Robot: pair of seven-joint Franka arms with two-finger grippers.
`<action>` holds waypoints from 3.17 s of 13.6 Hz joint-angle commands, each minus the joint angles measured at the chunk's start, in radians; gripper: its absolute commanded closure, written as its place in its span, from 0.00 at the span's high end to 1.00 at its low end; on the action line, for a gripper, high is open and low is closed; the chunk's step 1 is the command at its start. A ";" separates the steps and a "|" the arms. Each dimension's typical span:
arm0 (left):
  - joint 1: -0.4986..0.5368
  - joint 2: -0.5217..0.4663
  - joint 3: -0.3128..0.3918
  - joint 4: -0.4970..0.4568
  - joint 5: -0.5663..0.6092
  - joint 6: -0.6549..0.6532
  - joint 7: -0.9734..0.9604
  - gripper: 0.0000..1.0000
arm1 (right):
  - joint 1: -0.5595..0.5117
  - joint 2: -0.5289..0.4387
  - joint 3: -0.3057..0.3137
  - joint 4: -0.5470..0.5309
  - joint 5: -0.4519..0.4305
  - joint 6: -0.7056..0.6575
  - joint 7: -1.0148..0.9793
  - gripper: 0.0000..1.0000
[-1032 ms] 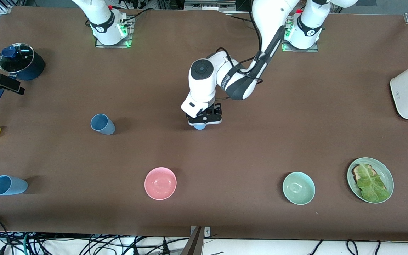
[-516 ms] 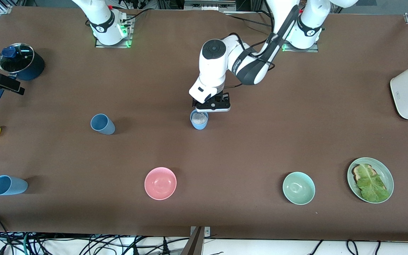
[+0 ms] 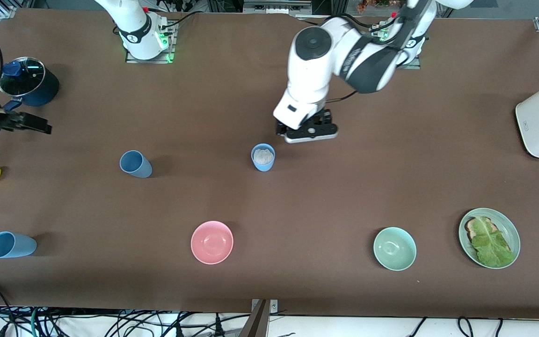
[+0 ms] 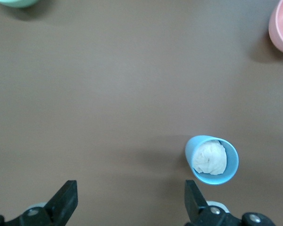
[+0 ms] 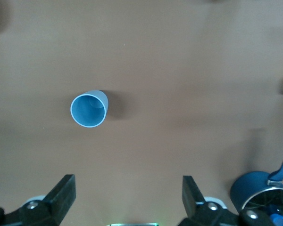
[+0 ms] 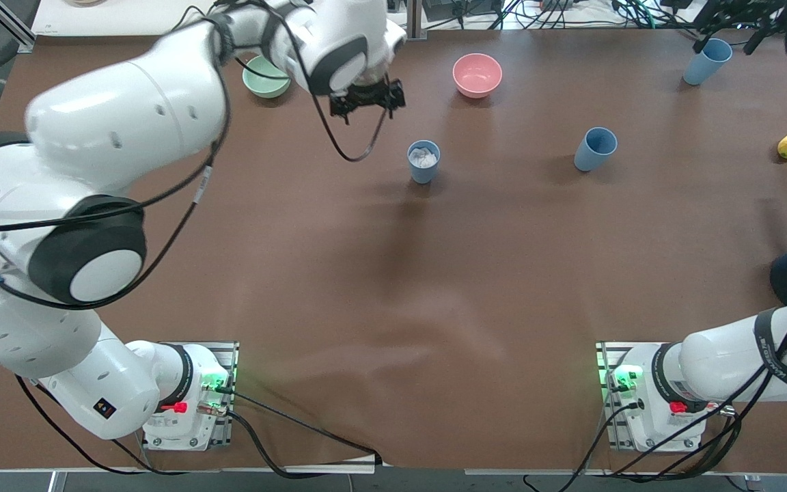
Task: Stack blue cups with both arms
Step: 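Raise the left gripper away while the right gripper reaches the empty cup, then close the right gripper on the rim of the empty blue cup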
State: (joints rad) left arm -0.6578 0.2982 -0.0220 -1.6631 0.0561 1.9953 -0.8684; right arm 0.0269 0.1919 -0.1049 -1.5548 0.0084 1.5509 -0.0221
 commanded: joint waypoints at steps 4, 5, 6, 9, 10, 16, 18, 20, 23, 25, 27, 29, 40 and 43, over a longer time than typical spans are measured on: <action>0.095 -0.089 -0.004 0.132 -0.016 -0.248 0.039 1.00 | 0.053 0.003 0.042 -0.250 -0.002 0.308 -0.002 1.00; 0.109 -0.106 -0.003 0.134 -0.016 -0.253 0.039 1.00 | 0.053 0.004 0.044 -0.316 -0.002 0.378 -0.002 1.00; 0.138 -0.123 -0.004 0.134 -0.016 -0.253 0.039 1.00 | 0.057 0.001 0.044 -0.379 -0.004 0.465 -0.005 1.00; 0.278 -0.157 -0.007 0.135 -0.031 -0.251 0.045 1.00 | 0.057 0.041 0.044 -0.468 -0.004 0.612 -0.002 1.00; 0.311 -0.160 -0.009 0.137 -0.032 -0.251 0.045 1.00 | 0.059 0.056 0.045 -0.487 -0.004 0.650 -0.002 1.00; 0.472 -0.172 -0.009 0.134 -0.028 -0.251 0.048 1.00 | 0.080 0.168 0.050 -0.534 -0.002 0.802 -0.001 1.00; 0.512 -0.175 -0.009 0.131 -0.025 -0.253 0.168 1.00 | 0.080 0.176 0.050 -0.538 -0.002 0.814 -0.007 0.70; 0.579 -0.189 -0.009 0.122 -0.031 -0.254 0.332 1.00 | 0.080 0.175 0.050 -0.534 -0.002 0.810 -0.015 0.12; 0.623 -0.195 -0.007 0.120 -0.033 -0.289 0.391 1.00 | 0.080 0.173 0.050 -0.531 -0.002 0.804 -0.015 0.00; 0.638 -0.200 -0.009 0.120 -0.033 -0.290 0.449 1.00 | 0.080 0.170 0.050 -0.527 -0.002 0.802 -0.013 0.00; 0.662 -0.200 -0.009 0.121 -0.035 -0.288 0.672 1.00 | 0.080 0.159 0.050 -0.519 -0.002 0.798 -0.015 0.00; 0.688 -0.200 -0.007 0.121 -0.062 -0.285 0.860 1.00 | 0.080 0.144 0.050 -0.489 -0.001 0.747 -0.012 0.00; 0.701 -0.303 -0.007 0.000 -0.124 -0.317 0.871 1.00 | 0.080 0.115 0.322 -0.148 0.024 0.350 0.471 0.00; 0.695 -0.310 -0.007 0.029 -0.111 -0.316 0.872 1.00 | 0.123 0.141 0.410 -0.142 0.022 0.435 0.690 0.00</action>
State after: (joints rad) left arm 0.0336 0.0181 -0.0291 -1.6292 -0.0455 1.6808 -0.0221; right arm 0.1257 0.3024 0.2709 -1.7250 0.0231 1.9524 0.5487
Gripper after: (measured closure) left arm 0.000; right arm 0.952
